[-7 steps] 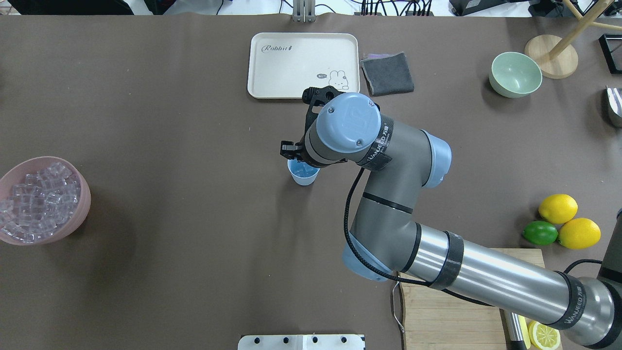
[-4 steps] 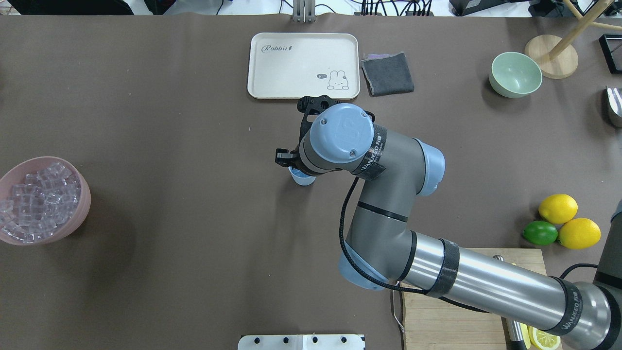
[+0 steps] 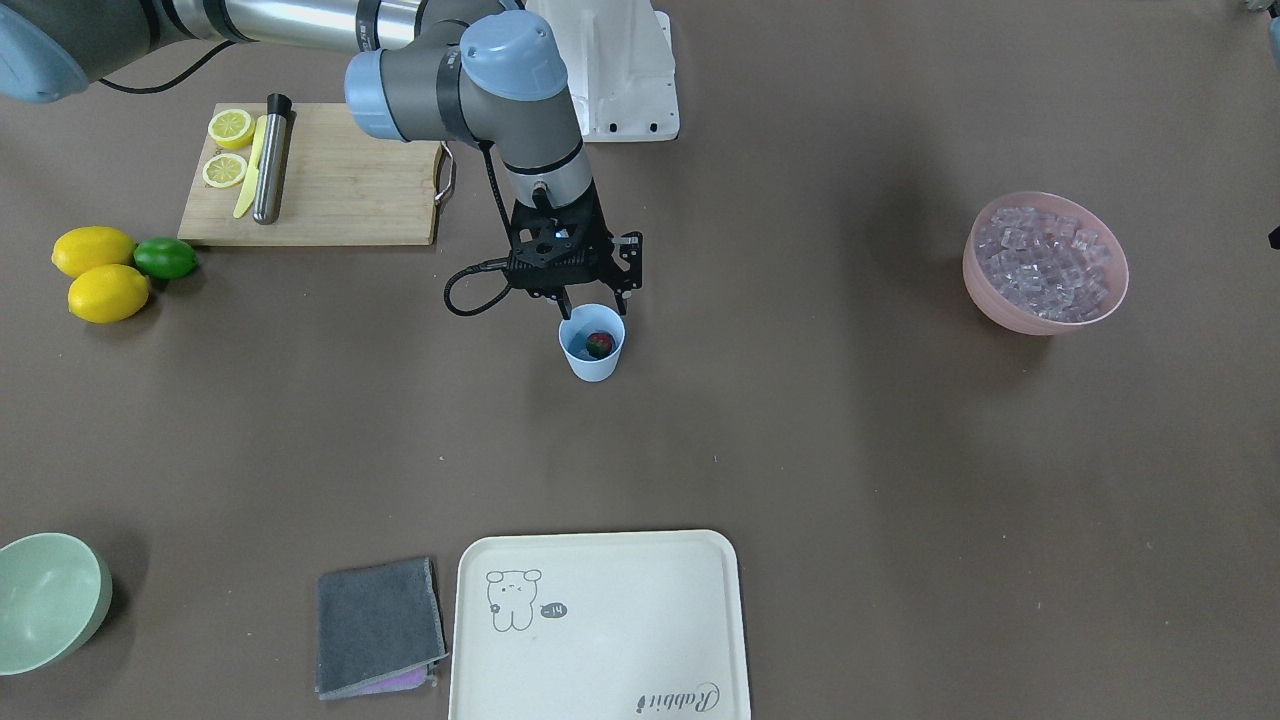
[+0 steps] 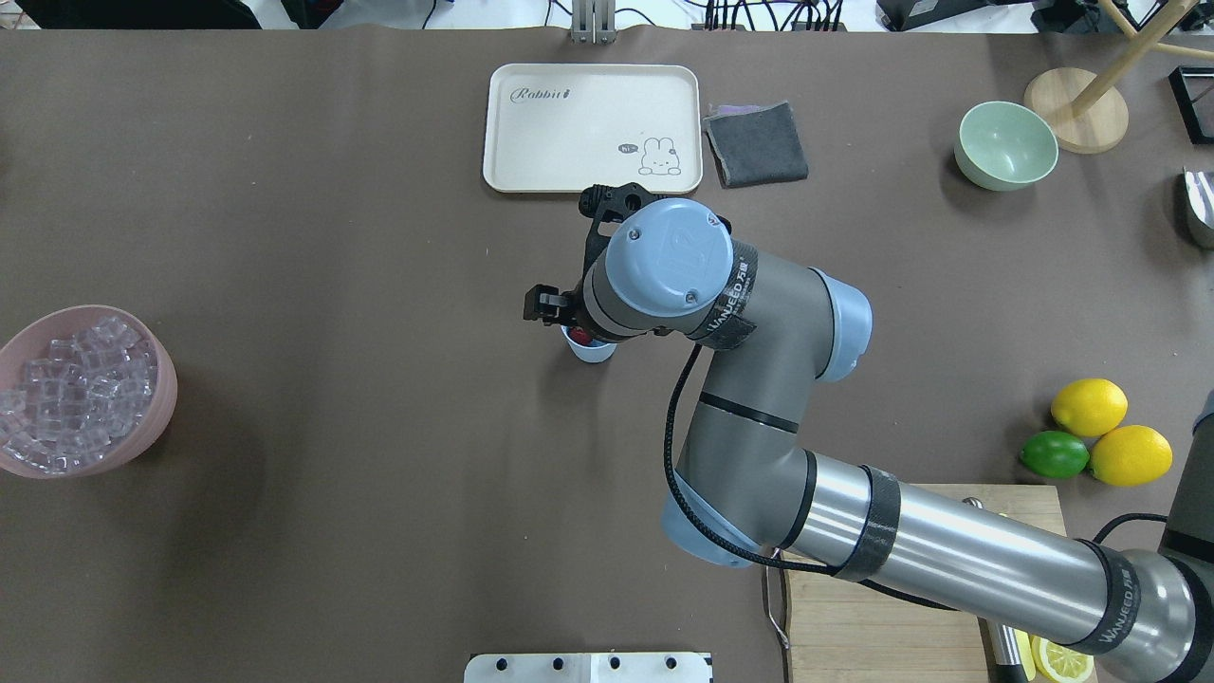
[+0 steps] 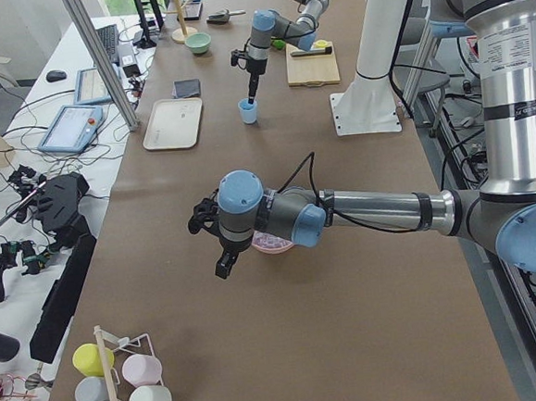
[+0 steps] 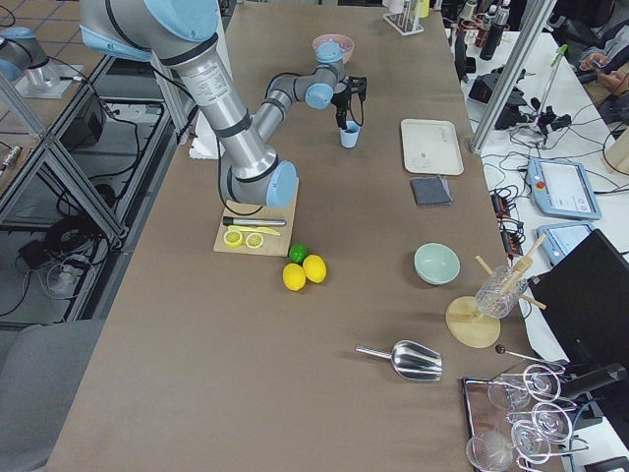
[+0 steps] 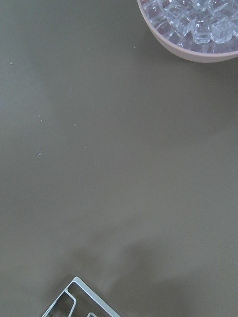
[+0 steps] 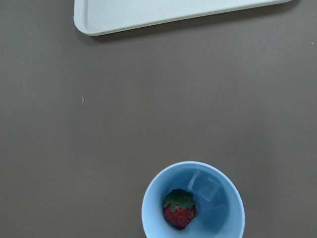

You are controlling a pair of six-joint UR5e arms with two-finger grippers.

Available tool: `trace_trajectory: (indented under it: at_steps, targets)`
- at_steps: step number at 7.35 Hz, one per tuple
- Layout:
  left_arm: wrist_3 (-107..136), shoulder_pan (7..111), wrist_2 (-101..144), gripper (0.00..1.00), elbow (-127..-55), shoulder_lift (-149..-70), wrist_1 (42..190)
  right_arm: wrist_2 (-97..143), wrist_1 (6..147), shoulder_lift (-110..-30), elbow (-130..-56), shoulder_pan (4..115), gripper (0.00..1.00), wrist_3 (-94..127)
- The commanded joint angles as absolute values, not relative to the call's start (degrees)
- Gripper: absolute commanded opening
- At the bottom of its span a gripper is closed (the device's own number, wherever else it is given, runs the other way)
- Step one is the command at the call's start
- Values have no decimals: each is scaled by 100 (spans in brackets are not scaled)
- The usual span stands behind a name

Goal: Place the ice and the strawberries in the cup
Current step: 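Open the right gripper to drop the strawberry into the cup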

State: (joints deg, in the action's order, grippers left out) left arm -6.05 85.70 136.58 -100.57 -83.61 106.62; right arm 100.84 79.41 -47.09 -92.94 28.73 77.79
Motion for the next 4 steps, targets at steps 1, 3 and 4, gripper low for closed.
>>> trace_trajectory:
  at_steps: [1, 3, 4]
  targets:
    - [-528, 8569, 13650, 99, -10089, -8350, 10565, 10842, 9043, -4860, -9596, 3337, 100, 7849]
    - [-597, 8552, 13693, 99, -9748, -8385, 9900, 10785, 9650, -5585, -10455, 3803, 100, 7752]
    - [-598, 8569, 13685, 99, -9721, -8402, 9749, 10862, 9676, -5938, -10737, 4136, 100, 6960]
